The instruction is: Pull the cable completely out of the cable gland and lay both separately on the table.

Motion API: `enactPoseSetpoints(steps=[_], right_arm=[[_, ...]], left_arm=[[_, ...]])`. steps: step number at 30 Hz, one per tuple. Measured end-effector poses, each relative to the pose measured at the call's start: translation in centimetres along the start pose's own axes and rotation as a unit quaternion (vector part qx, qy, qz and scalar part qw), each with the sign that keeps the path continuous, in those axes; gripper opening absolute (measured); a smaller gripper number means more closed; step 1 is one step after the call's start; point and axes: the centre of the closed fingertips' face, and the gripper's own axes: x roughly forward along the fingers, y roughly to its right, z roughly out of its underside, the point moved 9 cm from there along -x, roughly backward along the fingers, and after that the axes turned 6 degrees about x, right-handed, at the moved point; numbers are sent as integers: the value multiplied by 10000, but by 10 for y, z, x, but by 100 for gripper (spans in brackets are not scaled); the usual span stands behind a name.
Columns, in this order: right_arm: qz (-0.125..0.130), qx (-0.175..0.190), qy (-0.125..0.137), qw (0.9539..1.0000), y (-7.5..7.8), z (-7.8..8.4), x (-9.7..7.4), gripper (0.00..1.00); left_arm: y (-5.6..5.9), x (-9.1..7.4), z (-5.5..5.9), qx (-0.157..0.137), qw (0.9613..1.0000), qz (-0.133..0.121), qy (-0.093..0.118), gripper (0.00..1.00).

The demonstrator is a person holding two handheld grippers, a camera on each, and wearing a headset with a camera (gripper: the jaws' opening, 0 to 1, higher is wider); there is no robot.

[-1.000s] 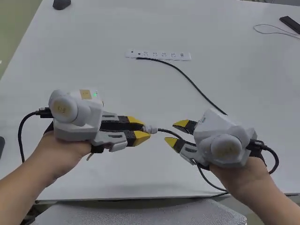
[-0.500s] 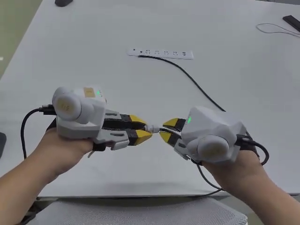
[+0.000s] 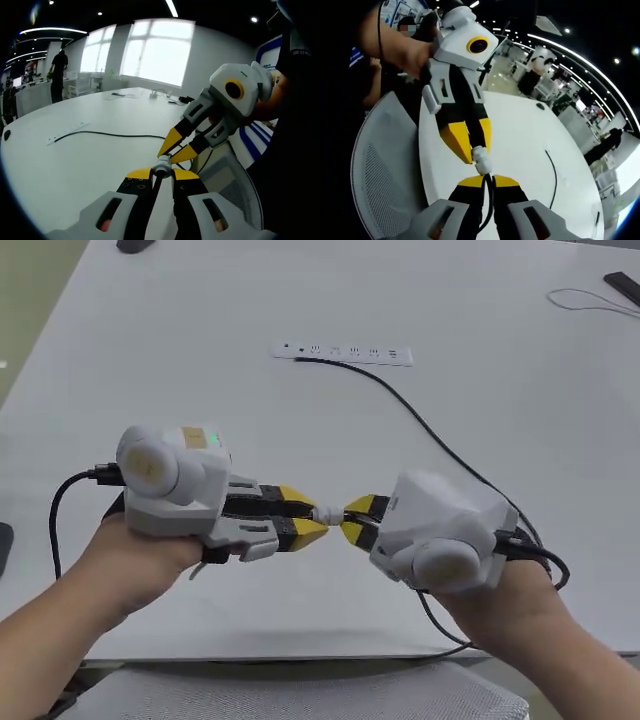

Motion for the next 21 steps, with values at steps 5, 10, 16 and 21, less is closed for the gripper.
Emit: enactPoseSetpoints(steps=[5,10,16,21], right_arm=[[43,174,36,9998,1,2,-1,0],[45,345,58,9994,3,3,-1,0],[154,605,54,9980,8,7,-2,0],[225,928,0,9954,12,15,0,0]], left_arm=[[0,1,-1,5,10000,10,27,15],[0,2,-2,41,10000,13,15,15],[-3,2,-5,65,10000,-9,62,15],[-6,1,-6,59,9999,-22,81,15]])
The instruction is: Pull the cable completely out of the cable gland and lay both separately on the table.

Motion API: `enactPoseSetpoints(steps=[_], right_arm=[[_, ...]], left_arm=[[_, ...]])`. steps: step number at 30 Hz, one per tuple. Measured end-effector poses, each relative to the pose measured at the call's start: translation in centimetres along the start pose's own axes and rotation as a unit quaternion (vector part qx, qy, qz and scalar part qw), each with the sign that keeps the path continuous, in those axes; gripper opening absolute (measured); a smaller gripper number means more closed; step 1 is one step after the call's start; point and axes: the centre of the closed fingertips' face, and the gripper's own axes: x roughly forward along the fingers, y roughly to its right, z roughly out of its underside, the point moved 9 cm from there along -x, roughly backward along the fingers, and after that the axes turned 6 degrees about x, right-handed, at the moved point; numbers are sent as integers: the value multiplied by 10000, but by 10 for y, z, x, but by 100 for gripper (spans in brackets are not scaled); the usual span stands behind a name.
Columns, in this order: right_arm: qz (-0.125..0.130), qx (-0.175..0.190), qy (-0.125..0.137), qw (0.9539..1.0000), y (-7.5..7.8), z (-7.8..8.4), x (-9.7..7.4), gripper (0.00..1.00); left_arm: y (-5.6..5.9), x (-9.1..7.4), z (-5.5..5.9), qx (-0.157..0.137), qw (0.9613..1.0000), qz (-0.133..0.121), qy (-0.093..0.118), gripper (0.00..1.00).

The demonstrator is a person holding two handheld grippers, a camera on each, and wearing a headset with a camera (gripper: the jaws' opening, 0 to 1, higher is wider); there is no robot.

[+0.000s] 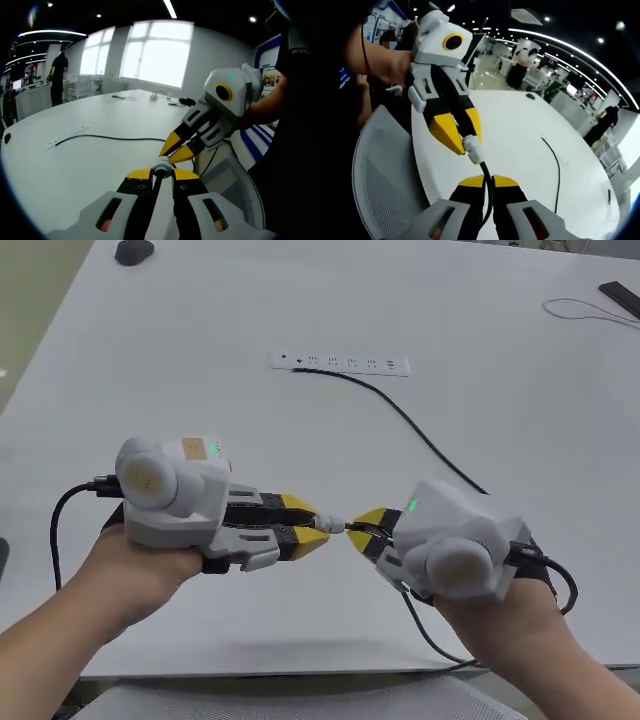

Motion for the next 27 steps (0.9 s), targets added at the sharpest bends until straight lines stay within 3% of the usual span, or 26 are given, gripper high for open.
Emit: enactPoseSetpoints(steps=[8,15,24,26,27], right_arm=[[172,822,-129,9964,13,19,0,0],[234,1567,-210,9871,20,40,2,0],[242,2616,-280,9645,29,69,5,0],[269,2854,-316,9575,31,77,5,0],[263,3068,-323,9509,32,81,6,0]], left_arm=[[-1,-2,-3,29,9999,-47,92,15],[2,-3,-3,39,9999,-66,133,15],[4,-4,-3,42,9999,-79,128,15],[4,-3,-3,53,9999,-71,132,15],[5,-3,-3,57,9999,-63,136,15]])
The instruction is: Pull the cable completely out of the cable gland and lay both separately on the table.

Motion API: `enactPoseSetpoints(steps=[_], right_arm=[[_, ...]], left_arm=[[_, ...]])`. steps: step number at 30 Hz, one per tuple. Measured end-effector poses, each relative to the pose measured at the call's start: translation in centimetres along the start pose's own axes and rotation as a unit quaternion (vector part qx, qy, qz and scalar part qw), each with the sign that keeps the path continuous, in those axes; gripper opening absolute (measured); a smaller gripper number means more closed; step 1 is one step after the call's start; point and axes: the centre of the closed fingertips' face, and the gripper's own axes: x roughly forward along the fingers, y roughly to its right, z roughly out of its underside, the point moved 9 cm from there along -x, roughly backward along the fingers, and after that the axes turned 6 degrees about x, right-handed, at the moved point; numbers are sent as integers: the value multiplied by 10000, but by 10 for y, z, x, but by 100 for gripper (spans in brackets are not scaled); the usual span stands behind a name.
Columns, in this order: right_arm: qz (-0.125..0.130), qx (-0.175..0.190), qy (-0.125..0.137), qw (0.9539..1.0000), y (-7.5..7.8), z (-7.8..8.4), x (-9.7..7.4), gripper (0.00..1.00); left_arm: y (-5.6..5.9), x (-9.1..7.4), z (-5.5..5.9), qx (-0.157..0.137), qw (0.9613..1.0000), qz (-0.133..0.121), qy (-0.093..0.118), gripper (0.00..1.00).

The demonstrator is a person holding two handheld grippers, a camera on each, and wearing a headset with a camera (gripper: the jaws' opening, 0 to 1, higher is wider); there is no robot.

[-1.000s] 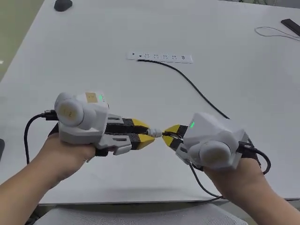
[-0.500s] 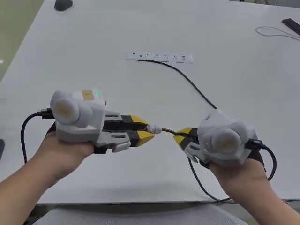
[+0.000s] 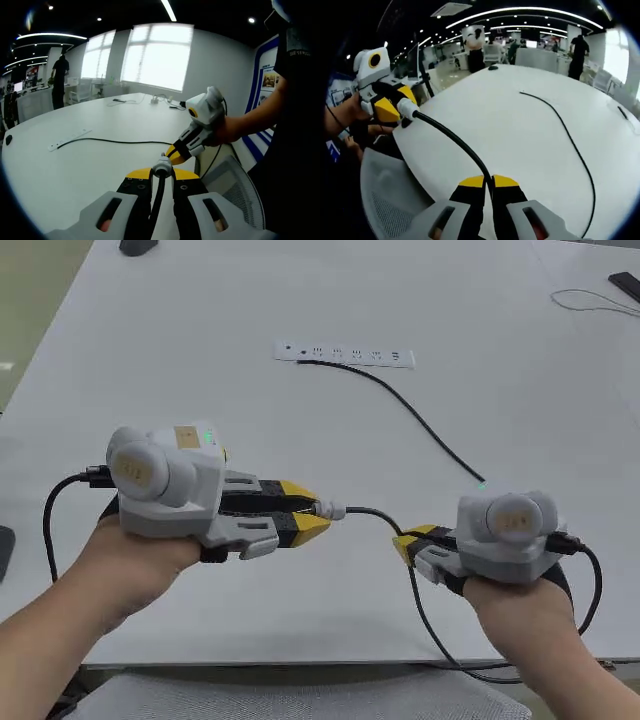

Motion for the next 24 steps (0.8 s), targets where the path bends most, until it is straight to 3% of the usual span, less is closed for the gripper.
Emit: enactPoseSetpoints(steps=[2,8,19,24], right_arm=[[-2,326,-5,9995,6,4,1,0],[27,846,-105,9964,17,16,4,0],[-20,1039,-84,9946,17,18,6,0],[-88,930,-26,9956,16,19,6,0]], left_arm=[[1,0,-1,28,10000,-1,15,15],[3,1,-3,60,10000,15,37,15],[4,-1,-3,67,10000,29,50,15],[2,-2,-3,42,10000,-16,40,15]])
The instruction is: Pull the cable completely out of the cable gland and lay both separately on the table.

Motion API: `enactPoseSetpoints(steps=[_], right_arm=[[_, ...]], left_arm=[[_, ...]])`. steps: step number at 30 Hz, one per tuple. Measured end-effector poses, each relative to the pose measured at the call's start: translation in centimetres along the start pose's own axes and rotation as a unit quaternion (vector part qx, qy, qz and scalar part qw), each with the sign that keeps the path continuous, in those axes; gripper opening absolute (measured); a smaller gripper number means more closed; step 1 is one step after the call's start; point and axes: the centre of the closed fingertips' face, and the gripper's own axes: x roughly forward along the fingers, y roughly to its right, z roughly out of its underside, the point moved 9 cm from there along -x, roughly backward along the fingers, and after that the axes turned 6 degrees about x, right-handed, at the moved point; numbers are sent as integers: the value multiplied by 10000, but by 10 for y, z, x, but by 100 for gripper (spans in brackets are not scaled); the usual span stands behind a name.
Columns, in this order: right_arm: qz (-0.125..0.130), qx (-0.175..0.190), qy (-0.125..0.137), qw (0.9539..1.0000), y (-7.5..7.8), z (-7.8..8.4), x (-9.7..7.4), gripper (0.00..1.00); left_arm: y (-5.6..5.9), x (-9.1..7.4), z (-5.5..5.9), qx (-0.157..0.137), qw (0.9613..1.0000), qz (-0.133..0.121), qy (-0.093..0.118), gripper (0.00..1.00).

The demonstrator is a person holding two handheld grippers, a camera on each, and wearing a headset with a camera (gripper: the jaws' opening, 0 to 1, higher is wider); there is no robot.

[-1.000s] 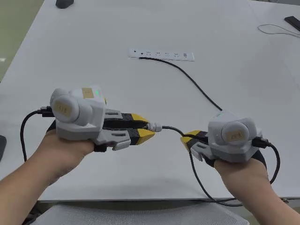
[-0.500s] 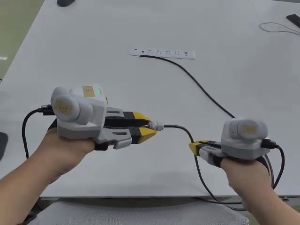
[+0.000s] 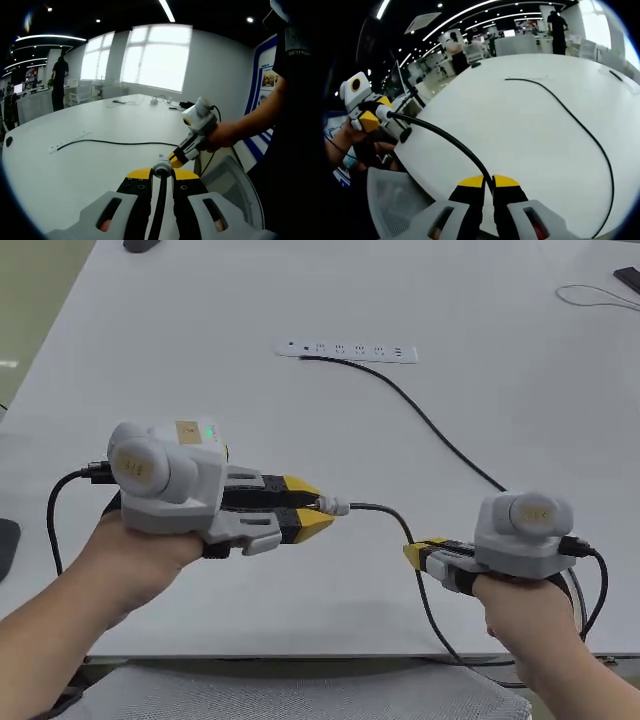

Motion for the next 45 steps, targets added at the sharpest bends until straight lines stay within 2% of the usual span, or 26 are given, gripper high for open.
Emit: enactPoseSetpoints(steps=[3,6,8,11,14,16,19,21,24,26,27,29,30,31,33,35,39,41,42,44,45], right_arm=[[-9,-96,10,10000,0,0,-1,1],[-41,-443,-34,9990,-1,0,-2,1],[-32,-436,-72,9990,-1,0,-1,1],[-13,-659,-105,9978,-1,0,-2,2],[-41,-809,-70,9967,-5,-2,-5,7],[-42,-1063,-52,9943,-8,-5,-8,10],[-143,-1549,-4,9878,-16,-11,-13,17],[-232,-1965,174,9801,-27,-19,-19,22],[-351,-2629,450,9631,-48,-35,-27,23],[-470,-2879,558,9549,-59,-42,-29,23],[-522,-3070,588,9484,-67,-46,-30,23],[-566,-3336,611,9390,-76,-52,-30,23],[-618,-3363,585,9379,-83,-53,-29,22],[-660,-3556,534,9308,-88,-55,-28,21],[-576,-3905,499,9174,-93,-56,-26,19],[-567,-4113,477,9085,-97,-57,-23,18],[-606,-4290,502,8998,-103,-58,-22,13],[-699,-4254,495,9009,-106,-59,-22,9],[-697,-4356,523,8959,-107,-60,-22,8],[-708,-4447,502,8915,-108,-60,-21,7],[-702,-4522,505,8877,-108,-59,-20,5]], left_arm=[[-1,0,0,-14,10000,-7,4,15],[-2,0,0,-50,10000,-25,15,15],[-3,0,-1,-81,10000,-34,22,15],[-5,1,-2,-84,10000,-41,28,15],[-5,1,-2,-86,9999,-60,22,15],[-6,1,-2,-106,9999,-71,27,15],[-6,1,-1,-119,9999,-79,7,15],[-6,1,-1,-132,9999,-76,0,15],[-6,1,0,-147,9999,-68,-11,15],[-6,1,0,-172,9998,-63,-6,15],[-6,1,1,-174,9998,-59,-9,15],[-6,2,0,-177,9998,-51,-15,15],[-6,2,0,-182,9998,-41,-14,15],[-6,2,0,-182,9998,-38,-15,15],[-6,2,0,-186,9998,-32,-11,15],[-6,3,-1,-204,9998,-18,-3,15],[-6,3,-1,-200,9998,1,-15,15],[-6,4,-2,-194,9998,11,-11,15],[-5,4,-2,-194,9998,20,-13,15],[-5,4,-2,-190,9998,34,-12,15],[-5,4,-2,-187,9998,36,-12,15]])
